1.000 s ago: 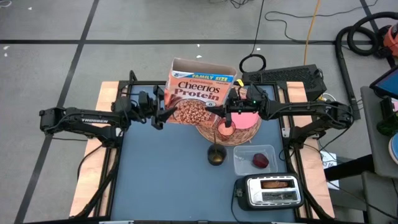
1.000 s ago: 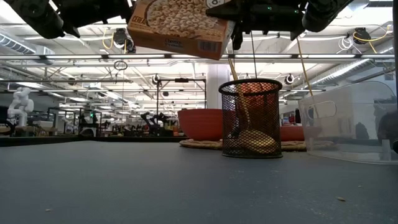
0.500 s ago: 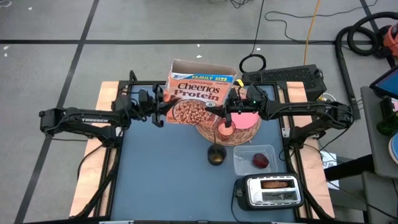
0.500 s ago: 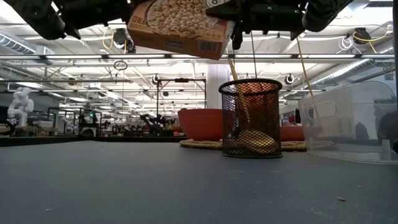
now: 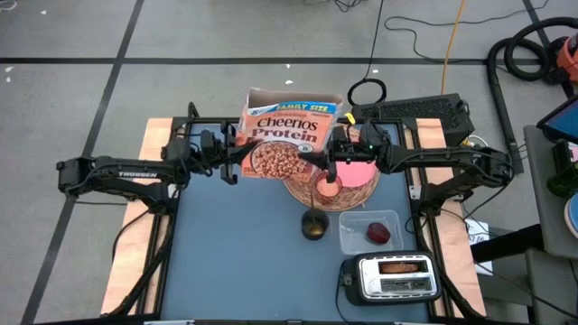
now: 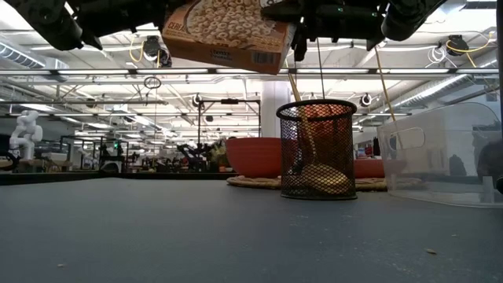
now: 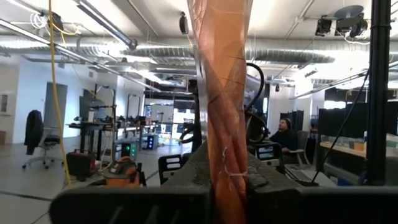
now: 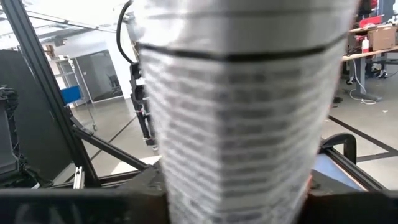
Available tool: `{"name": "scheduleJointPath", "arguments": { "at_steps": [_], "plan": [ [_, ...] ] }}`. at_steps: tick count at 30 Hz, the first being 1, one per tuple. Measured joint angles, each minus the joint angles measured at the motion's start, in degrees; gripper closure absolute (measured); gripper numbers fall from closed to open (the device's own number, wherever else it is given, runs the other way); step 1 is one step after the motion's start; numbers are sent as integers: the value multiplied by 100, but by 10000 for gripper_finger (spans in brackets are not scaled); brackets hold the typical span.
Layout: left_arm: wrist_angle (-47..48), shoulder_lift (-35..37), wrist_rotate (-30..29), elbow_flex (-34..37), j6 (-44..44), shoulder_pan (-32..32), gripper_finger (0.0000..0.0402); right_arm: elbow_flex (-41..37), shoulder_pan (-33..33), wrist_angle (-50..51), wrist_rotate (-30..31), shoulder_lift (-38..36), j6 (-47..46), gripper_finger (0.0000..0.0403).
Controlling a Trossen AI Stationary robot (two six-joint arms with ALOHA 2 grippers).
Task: Arrange a breakfast setting
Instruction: Pour the cereal from the cereal box into the red bowl
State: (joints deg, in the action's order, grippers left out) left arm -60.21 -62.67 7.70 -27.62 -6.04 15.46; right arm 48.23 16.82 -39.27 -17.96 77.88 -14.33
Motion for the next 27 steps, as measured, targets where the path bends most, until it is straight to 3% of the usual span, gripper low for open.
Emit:
{"name": "scheduleJointPath", "arguments": {
  "at_steps": [7,12,19,27],
  "plan": [
    [-32,226,-86,4,372,6,395,-2,150,127,-9,-225,26,172],
    [5,617,-223,4,732,149,396,-2,397,576,-13,-720,44,139],
    [281,1225,-548,4,1213,499,397,-2,718,1537,-17,-1472,103,132],
    [1670,1827,-1540,4,1846,792,397,-2,800,2210,-17,-1959,349,135]
  ]
}}
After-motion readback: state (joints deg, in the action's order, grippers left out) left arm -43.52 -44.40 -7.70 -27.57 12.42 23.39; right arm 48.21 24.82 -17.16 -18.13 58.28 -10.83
